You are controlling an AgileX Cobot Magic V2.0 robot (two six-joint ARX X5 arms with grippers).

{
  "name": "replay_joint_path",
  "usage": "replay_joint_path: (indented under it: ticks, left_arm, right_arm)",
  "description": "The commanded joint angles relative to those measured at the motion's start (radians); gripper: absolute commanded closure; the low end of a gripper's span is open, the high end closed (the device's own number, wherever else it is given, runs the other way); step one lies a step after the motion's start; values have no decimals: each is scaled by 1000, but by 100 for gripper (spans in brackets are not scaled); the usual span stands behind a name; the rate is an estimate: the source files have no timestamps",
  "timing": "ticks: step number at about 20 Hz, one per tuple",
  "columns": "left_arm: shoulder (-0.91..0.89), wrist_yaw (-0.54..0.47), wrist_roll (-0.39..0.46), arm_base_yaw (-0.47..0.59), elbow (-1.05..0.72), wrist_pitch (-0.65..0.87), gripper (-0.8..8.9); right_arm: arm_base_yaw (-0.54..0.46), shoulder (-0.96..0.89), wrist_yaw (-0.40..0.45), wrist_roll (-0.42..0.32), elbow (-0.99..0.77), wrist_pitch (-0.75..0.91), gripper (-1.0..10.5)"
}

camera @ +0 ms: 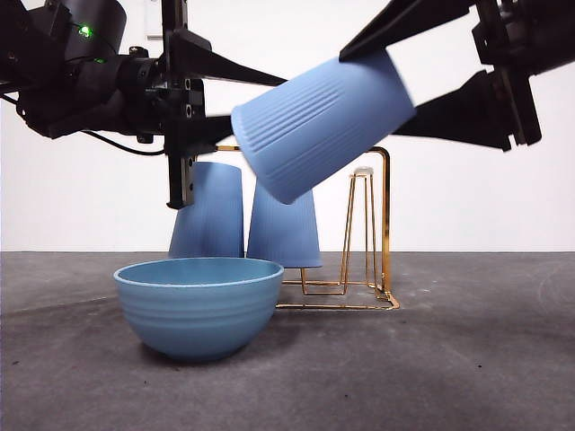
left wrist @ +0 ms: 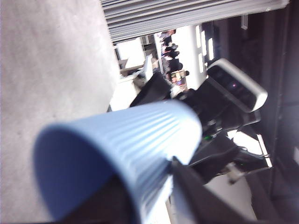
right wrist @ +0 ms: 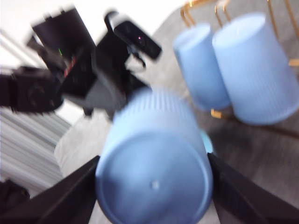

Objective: Right arm lift cup from the cupboard, then place it on the right of the bowl

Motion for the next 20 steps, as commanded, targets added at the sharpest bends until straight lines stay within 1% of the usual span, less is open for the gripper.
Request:
replay_joint_path:
  ticks: [1,3,4,7,8,9,11,12,13,14,16,17,18,19,20]
  left_arm:
    - [3,-11,10,-2,5,2,803]
    - [3,-13,13,-2,5,3,803]
    - [3,-21,14,-2,5,3,803]
    - [3,-56,14,-2,5,4,802]
    - [3,-63,13,-2,6,5,802]
    - [3,-74,9,-5,9,4,802]
    - [3,-100,9,-23,25,3,803]
    - [3,-111,10,-35,37,2,803]
    - [3,-127,10,-54,53,-1,802]
    - [3,-147,11,-74,72,-5,802]
    - [3,-206,36,-115,122,-63,802]
    - [3,-234,87,-136,154,-137,801]
    - [3,-262,161,-156,189,-240,801]
    - [3,-317,286,-181,240,-413,801]
    - [3,-398,422,-204,294,-601,801]
  right_arm:
    - [6,6,0,14,9,32,673]
    - [6,6,5,14,9,32,671]
    - [6,6,5,14,9,32,645]
    - [-4,4,-4,11,12,25,448]
    - [-20,-2,-18,8,21,-7,437]
    - [-42,-10,-21,-9,39,-77,437]
    - [-84,-40,-11,-104,99,-300,437]
    - [-99,-56,10,-153,132,-412,437]
    - [-112,-77,53,-203,175,-542,437]
    - [-121,-98,96,-236,213,-648,437]
    - [-127,-139,168,-261,280,-817,437]
    - [-127,-159,204,-261,306,-887,437]
    - [-127,-175,232,-261,325,-942,437]
    - [-127,-198,260,-262,341,-997,437]
    - [-127,-217,272,-264,349,-1032,437]
